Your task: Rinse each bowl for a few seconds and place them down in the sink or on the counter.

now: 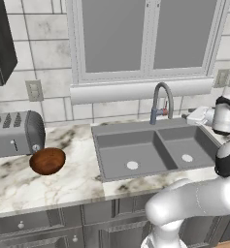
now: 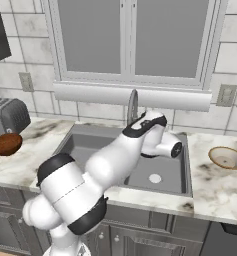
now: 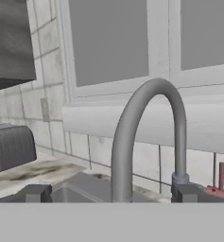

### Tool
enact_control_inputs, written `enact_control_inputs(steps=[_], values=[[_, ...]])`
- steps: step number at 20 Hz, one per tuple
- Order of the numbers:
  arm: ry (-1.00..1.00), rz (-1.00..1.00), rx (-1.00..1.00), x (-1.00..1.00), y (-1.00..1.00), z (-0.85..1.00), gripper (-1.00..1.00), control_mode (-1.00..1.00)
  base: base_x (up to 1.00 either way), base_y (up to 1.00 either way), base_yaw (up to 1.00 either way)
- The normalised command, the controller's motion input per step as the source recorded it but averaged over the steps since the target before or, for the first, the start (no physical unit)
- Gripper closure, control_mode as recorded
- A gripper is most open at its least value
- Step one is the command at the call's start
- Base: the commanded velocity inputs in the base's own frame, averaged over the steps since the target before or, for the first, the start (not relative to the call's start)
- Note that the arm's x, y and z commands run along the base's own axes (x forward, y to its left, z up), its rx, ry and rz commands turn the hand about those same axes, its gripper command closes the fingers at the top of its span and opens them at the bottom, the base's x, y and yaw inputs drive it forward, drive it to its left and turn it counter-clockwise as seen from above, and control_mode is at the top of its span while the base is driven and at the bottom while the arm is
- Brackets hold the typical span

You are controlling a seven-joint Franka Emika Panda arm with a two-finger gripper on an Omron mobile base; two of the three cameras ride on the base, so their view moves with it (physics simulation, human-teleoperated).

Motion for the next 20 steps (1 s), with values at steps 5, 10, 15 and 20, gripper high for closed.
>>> enact_control_inputs(steps=[5,10,15,20], values=[[-0.04,0.09,0.10,0.35,-0.23,-0.11,-1.00,-1.00,0.00,0.00,0.00],[-0.06,0.05,0.05,0.30,-0.03,0.00,-1.00,-1.00,0.00,0.00,0.00],[-0.13,0.02,0.00,0.16,0.00,0.00,-1.00,-1.00,0.00,0.00,0.00],[-0.13,0.00,0.00,0.17,0.00,-0.04,-1.00,-1.00,0.00,0.00,0.00]])
